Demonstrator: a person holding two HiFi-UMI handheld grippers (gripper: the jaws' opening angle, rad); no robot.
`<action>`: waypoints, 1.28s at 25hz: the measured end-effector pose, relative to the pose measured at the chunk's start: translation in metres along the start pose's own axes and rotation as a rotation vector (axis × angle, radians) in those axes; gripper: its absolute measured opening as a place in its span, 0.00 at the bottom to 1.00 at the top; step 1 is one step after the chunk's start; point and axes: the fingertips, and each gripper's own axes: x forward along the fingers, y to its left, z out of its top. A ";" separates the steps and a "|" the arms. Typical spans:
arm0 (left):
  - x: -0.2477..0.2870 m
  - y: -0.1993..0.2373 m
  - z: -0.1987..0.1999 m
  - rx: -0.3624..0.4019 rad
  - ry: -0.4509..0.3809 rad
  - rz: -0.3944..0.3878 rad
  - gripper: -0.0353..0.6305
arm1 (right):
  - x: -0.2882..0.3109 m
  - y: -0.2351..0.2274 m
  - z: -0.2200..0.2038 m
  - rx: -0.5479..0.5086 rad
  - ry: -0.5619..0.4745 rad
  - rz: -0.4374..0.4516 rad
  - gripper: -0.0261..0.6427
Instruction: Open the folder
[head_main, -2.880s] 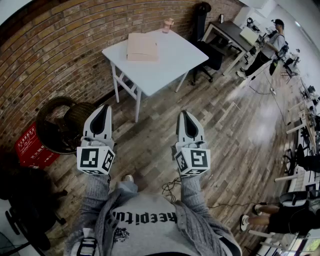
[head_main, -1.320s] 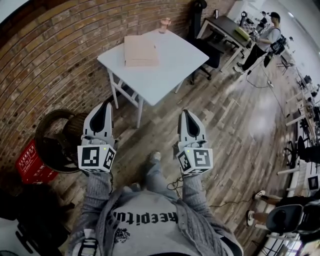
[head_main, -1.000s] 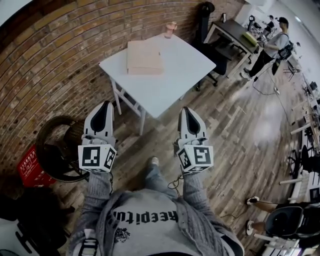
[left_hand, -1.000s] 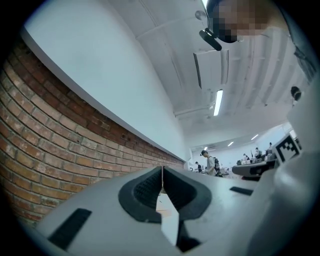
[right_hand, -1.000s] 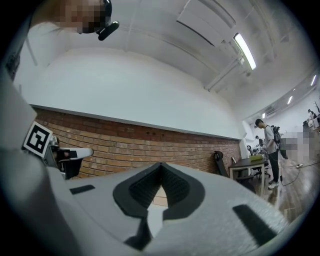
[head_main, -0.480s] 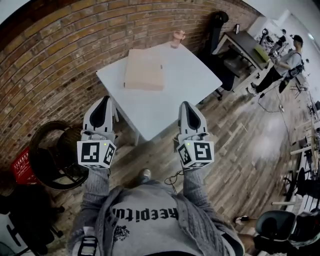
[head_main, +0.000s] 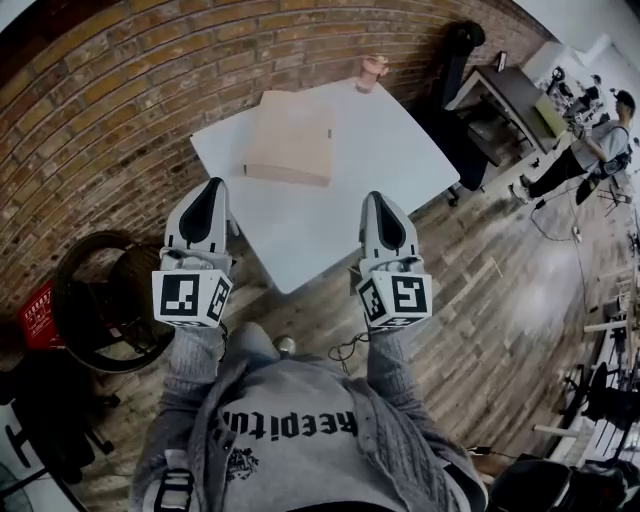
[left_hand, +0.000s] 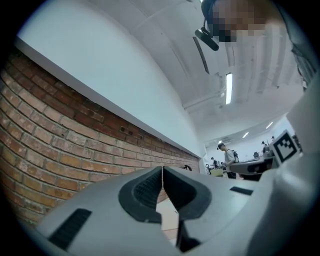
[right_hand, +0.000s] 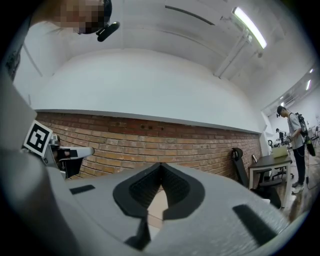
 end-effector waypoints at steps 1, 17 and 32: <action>0.002 0.005 -0.001 0.002 0.008 0.015 0.07 | 0.005 0.000 -0.004 0.005 0.006 0.006 0.05; 0.106 0.039 -0.041 -0.029 0.041 -0.072 0.07 | 0.091 -0.036 -0.033 0.014 0.041 -0.078 0.05; 0.192 0.048 -0.143 -0.012 0.211 -0.238 0.07 | 0.156 -0.071 -0.122 0.070 0.236 -0.168 0.05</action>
